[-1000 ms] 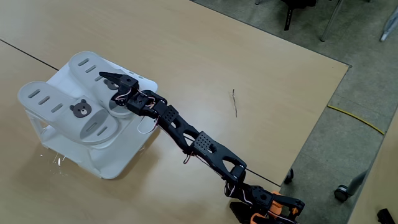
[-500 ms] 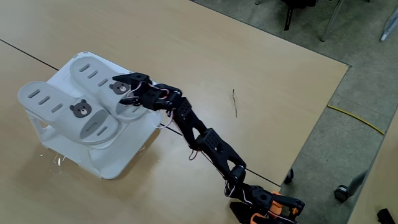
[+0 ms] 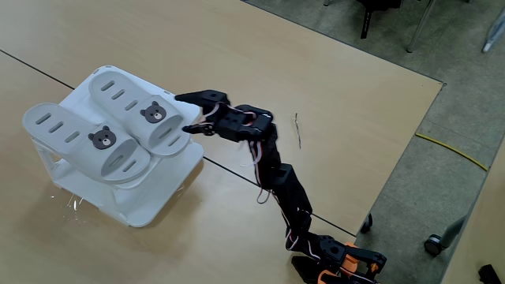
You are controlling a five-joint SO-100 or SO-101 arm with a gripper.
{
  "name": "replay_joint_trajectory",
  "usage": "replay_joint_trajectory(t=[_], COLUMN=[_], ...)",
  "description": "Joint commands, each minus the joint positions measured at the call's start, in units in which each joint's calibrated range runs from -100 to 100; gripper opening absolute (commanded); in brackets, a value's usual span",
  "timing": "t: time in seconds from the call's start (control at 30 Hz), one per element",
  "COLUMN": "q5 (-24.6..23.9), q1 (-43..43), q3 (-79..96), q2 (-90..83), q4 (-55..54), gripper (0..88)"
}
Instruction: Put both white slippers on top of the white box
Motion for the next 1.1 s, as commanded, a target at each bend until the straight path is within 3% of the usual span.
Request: replay_joint_trajectory(t=[0.0, 0.43, 0.63, 0.83, 1.07], q5=[0.42, 0.42, 0.42, 0.42, 0.42], q1=[0.18, 3.88, 3.14, 3.80, 6.02], q3=[-2.51, -2.33, 10.03, 29.24, 64.88], q2=[-10.22, -10.98, -15.35, -23.51, -43.29], q4=[3.47, 3.56, 2.69, -11.46, -27.51], gripper=[32.9, 32.3, 32.0, 27.1, 26.9])
